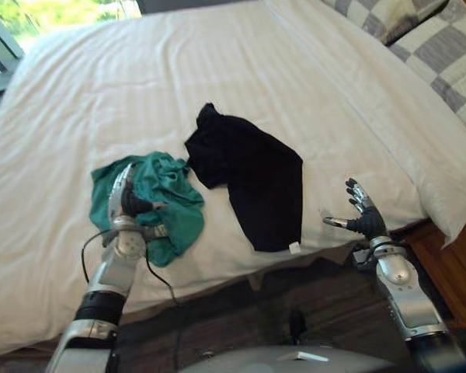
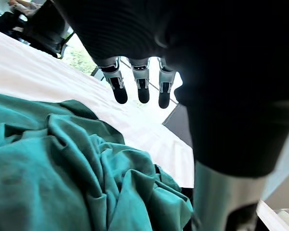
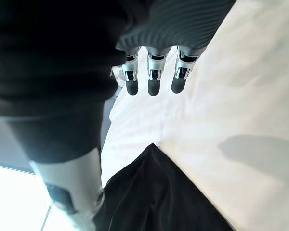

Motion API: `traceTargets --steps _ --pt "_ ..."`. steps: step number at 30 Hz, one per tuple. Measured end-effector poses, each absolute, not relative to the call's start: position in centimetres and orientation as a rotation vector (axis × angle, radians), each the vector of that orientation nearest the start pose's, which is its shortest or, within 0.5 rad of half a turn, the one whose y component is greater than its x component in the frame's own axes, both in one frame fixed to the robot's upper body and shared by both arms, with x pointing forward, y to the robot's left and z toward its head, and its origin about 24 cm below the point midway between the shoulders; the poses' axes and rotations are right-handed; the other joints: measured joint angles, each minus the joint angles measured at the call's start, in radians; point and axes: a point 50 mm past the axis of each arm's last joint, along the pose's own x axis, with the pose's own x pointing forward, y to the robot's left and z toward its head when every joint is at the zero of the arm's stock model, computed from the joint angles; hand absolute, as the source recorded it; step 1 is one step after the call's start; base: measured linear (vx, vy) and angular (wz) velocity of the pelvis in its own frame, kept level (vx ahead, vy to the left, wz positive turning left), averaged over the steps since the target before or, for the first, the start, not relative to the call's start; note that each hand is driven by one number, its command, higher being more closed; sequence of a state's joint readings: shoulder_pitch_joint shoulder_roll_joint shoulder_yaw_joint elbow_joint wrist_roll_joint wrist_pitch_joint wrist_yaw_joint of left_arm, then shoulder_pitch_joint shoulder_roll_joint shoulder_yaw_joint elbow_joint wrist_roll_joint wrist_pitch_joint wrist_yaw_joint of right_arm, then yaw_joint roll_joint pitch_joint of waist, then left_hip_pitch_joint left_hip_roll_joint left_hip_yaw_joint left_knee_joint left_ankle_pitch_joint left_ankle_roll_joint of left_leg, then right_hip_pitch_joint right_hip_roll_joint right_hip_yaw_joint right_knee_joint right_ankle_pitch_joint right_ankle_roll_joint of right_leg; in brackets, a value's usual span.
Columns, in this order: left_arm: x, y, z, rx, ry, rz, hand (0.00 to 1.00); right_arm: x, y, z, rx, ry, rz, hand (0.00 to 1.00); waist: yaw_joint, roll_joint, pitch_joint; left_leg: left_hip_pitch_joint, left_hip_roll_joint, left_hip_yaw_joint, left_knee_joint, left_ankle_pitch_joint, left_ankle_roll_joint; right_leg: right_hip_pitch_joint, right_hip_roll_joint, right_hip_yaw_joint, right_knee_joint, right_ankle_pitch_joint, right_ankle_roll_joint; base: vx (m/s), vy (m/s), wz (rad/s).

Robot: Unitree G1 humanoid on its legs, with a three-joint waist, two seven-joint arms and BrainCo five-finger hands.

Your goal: Tidy the bed and pick cloth on bed and put in laundry

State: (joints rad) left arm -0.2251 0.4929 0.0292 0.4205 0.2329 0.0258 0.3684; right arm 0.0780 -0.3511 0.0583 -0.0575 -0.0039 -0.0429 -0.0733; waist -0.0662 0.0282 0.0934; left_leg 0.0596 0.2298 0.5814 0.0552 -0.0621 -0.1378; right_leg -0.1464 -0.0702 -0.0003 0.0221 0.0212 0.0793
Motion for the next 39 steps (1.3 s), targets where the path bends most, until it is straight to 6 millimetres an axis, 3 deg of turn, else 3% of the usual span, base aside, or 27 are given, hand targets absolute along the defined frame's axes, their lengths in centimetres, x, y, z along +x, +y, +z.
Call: traceTargets --steps 9,11,16,20,21,26,32,35,39 --pt "28.5 30.7 6.4 0.679 0.192 0.524 0.00 22.4 -20.6 7.6 -0.339 -0.144 0.004 0.00 0.001 0.021 0.032 -0.068 0.025 0.017 0.038 -0.024 -0.006 -0.070 0.005 0.003 0.042 0.000 0.000 -0.07 -0.023 0.00" --pt "29.2 30.8 7.2 0.669 0.185 0.514 0.00 22.5 -20.4 8.4 -0.337 -0.184 0.011 0.00 0.003 0.008 0.064 -0.104 0.029 0.013 0.063 -0.024 -0.006 -0.108 0.001 0.004 0.061 0.004 -0.001 -0.11 -0.029 0.04" --pt "29.5 30.3 4.9 0.592 0.338 0.414 0.00 23.1 -19.4 11.8 -0.328 -0.343 0.029 0.00 -0.001 -0.002 0.123 -0.183 0.048 0.014 0.111 -0.024 -0.005 -0.180 0.007 0.005 0.077 0.021 -0.009 -0.07 -0.041 -0.04" --pt "30.6 30.0 5.2 0.600 0.351 0.416 0.00 24.0 -18.8 14.0 -0.331 -0.442 0.051 0.00 0.004 0.008 0.152 -0.219 0.061 0.013 0.141 -0.025 -0.005 -0.221 0.011 0.005 0.108 0.021 -0.010 -0.04 -0.045 -0.03" --pt "30.8 30.0 5.3 0.627 0.353 0.418 1.00 24.4 -18.5 14.7 -0.331 -0.474 0.065 0.00 0.003 0.012 0.160 -0.228 0.062 0.014 0.146 -0.025 -0.004 -0.234 0.011 0.004 0.117 0.020 -0.011 -0.09 -0.033 -0.02" --pt "31.9 30.2 6.6 0.713 0.327 0.454 1.00 25.1 -17.5 16.0 -0.321 -0.525 0.130 0.00 0.002 0.010 0.172 -0.285 0.067 0.013 0.180 -0.032 0.004 -0.292 0.007 0.008 0.141 0.020 -0.015 -0.08 -0.027 -0.02" --pt "32.3 30.9 8.1 0.860 0.238 0.413 1.00 25.0 -17.0 17.1 -0.440 -0.585 0.184 0.00 0.004 -0.012 0.190 -0.290 0.061 0.014 0.195 -0.038 0.014 -0.298 -0.003 0.012 0.153 0.024 -0.011 -0.04 0.008 0.01" --pt "31.5 29.4 8.1 0.913 0.146 0.303 1.00 24.1 -15.7 18.6 -0.512 -0.688 0.197 0.00 0.010 -0.014 0.192 -0.290 0.047 -0.003 0.193 -0.038 0.017 -0.289 -0.021 -0.005 0.157 0.021 -0.007 0.02 0.037 0.19" --pt "30.0 25.4 7.3 0.784 0.056 0.061 1.00 24.3 -14.3 19.1 -0.633 -0.738 0.179 0.00 0.030 -0.013 0.192 -0.286 0.024 -0.053 0.191 -0.042 0.029 -0.249 -0.055 -0.056 0.159 0.008 0.011 0.04 0.056 0.39"
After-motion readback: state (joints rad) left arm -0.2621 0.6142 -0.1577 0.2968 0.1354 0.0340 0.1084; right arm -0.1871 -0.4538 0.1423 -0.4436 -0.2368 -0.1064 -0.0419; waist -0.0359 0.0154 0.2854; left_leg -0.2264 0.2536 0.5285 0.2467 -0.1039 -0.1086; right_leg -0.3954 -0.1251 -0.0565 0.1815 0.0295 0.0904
